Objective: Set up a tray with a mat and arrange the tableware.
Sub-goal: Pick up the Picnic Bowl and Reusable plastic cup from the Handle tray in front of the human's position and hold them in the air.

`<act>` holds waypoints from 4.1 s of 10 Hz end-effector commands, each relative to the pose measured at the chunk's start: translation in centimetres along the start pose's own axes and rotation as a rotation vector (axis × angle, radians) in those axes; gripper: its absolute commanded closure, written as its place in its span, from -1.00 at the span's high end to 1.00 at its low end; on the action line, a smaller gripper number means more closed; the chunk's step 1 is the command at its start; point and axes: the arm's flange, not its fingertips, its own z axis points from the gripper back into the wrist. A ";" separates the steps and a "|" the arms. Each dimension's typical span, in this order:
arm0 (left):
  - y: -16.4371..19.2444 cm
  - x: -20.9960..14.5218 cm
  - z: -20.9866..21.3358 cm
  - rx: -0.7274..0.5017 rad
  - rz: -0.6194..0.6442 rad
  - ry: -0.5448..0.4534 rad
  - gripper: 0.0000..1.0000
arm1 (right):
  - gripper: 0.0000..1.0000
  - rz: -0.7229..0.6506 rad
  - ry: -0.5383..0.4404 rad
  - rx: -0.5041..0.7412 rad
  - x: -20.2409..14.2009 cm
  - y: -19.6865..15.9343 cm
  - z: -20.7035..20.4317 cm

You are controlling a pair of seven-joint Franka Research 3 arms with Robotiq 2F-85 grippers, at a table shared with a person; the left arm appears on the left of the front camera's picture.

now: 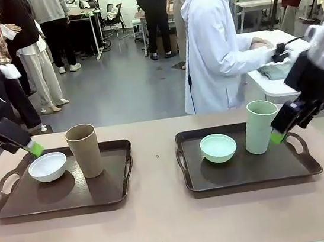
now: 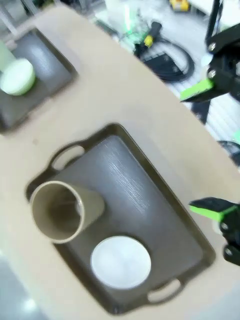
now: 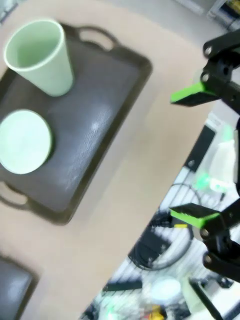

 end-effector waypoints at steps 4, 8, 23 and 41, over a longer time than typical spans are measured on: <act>10.5 -3.3 0.8 -0.597 0.226 -0.211 1.00 | 1.00 -0.335 -0.206 0.601 -6.2 -12.9 -0.4; 16.6 -8.8 -1.1 -0.668 0.443 -0.243 1.00 | 1.00 -0.643 -0.323 0.714 -11.5 -20.3 -2.2; 18.1 -10.5 -1.7 -0.632 0.510 -0.217 1.00 | 1.00 -0.699 -0.319 0.691 -13.1 -21.6 -2.6; 18.1 -10.5 -1.7 -0.632 0.510 -0.217 1.00 | 1.00 -0.699 -0.319 0.691 -13.1 -21.6 -2.6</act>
